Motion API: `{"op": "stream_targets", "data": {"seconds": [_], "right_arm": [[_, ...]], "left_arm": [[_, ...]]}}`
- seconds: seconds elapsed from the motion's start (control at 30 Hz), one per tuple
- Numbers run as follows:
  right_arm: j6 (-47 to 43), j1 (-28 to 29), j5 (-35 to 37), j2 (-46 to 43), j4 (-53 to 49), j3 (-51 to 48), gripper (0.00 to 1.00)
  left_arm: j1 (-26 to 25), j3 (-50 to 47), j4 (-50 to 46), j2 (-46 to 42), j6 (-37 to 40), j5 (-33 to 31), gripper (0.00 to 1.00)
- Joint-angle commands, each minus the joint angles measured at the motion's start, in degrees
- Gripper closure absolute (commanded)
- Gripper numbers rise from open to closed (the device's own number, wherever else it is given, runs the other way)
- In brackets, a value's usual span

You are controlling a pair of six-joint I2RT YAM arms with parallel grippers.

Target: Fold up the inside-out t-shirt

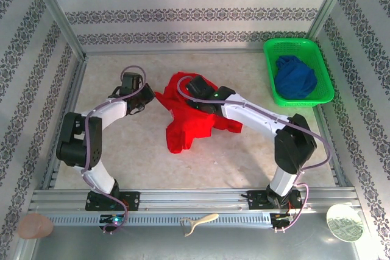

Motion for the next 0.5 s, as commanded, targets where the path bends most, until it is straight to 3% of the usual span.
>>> {"op": "stream_targets", "data": {"seconds": [0.0,0.07,0.17,0.27,0.37,0.47], "right_arm": [[-1.09,-2.11,-2.76,-4.39,1.01,1.82,1.00],[-1.21,-2.82,-3.48,-5.10,0.72,3.80,1.00],[-1.67,-3.95,-3.25,-6.63,2.26,4.51,1.00],[-1.86,-5.27,-4.85,-8.38,6.03,4.20,1.00],[-1.05,-6.62,-5.22,-9.09,8.03,6.17,1.00],[-0.98,-7.25,-5.22,-8.41,7.39,10.43,1.00]], "left_arm": [[2.07,-1.09,0.39,1.07,1.95,2.68,1.00],[2.48,-0.43,-0.68,2.00,3.46,5.59,0.93],[2.56,0.98,-3.60,1.12,7.06,8.87,0.61],[2.57,1.18,-6.07,-3.14,10.96,11.62,0.39],[2.43,0.83,-8.87,-10.11,14.45,12.65,0.29],[1.89,-0.74,-8.39,-18.03,12.70,14.85,0.26]]}}
